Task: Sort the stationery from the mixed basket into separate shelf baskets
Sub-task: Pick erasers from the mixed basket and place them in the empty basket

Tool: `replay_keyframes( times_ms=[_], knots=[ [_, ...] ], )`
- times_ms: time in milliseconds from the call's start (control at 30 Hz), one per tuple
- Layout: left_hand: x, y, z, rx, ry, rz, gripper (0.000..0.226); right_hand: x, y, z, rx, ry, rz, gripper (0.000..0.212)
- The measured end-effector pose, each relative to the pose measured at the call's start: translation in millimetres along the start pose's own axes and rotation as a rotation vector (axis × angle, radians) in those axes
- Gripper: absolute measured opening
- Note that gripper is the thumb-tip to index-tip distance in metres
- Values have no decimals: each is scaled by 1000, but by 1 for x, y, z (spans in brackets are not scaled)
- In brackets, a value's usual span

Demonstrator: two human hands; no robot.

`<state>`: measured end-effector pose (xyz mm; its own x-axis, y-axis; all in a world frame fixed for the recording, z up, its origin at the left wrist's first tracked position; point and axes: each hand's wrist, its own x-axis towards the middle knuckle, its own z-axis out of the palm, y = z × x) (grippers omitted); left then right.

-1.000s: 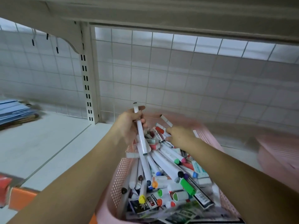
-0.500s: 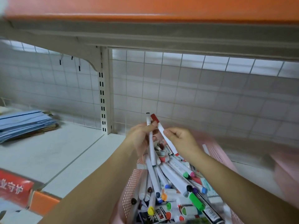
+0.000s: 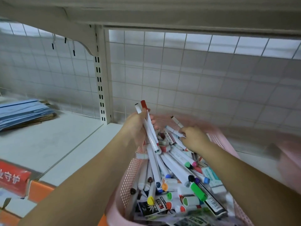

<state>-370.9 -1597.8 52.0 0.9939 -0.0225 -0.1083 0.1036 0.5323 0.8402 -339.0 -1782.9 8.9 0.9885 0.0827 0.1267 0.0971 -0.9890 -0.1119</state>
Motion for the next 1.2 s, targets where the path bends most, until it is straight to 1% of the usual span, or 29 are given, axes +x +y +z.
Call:
replay_keyframes(
  times_ms=[100,200,333,400,433,467,533,600,700,800,867,933,1000,1067,1100,1167,1200],
  knots=[
    [3,0,-1,37,-40,4,20,2,-3,0,-165,-7,-38,37],
    [3,-2,-1,71,-61,5,13,0,-4,0,-188,-7,-47,31],
    [-4,-3,1,77,-142,-12,7,-5,-9,-5,-195,-93,-1,32],
    [-4,-3,1,85,-137,-4,9,-9,-15,-7,-175,-51,-4,33],
    [-3,-4,1,87,-120,4,11,-10,-18,-8,-151,10,-18,33],
    [-2,-4,1,84,-100,13,12,-11,-22,-9,-103,86,-41,32],
    [-1,-4,0,72,-65,40,13,-15,-31,-14,103,232,-124,25],
    [0,-5,-2,70,-52,68,13,-20,-40,-20,350,312,-206,23],
    [0,-4,-3,62,-44,92,7,-29,-51,-27,578,397,-244,21],
    [0,-3,-5,5,-58,73,7,-34,-56,-29,794,367,-201,14],
    [1,-2,-6,10,-102,43,16,-35,-58,-28,918,316,-166,8],
    [-1,-1,-5,4,-155,11,23,-37,-61,-27,992,293,-144,14],
    [-2,0,-4,-39,-171,-13,21,-38,-63,-27,1060,257,-145,15],
    [-2,1,-5,-44,-160,-24,17,-40,-64,-29,1058,218,-187,13],
    [-2,1,-6,-29,-156,-26,15,-40,-63,-29,1008,229,-205,16],
    [-2,1,-7,-22,-134,-28,15,-35,-54,-28,818,324,-183,26],
    [-1,1,-6,-43,-111,-24,15,-29,-46,-26,709,379,-150,26]
  ],
)
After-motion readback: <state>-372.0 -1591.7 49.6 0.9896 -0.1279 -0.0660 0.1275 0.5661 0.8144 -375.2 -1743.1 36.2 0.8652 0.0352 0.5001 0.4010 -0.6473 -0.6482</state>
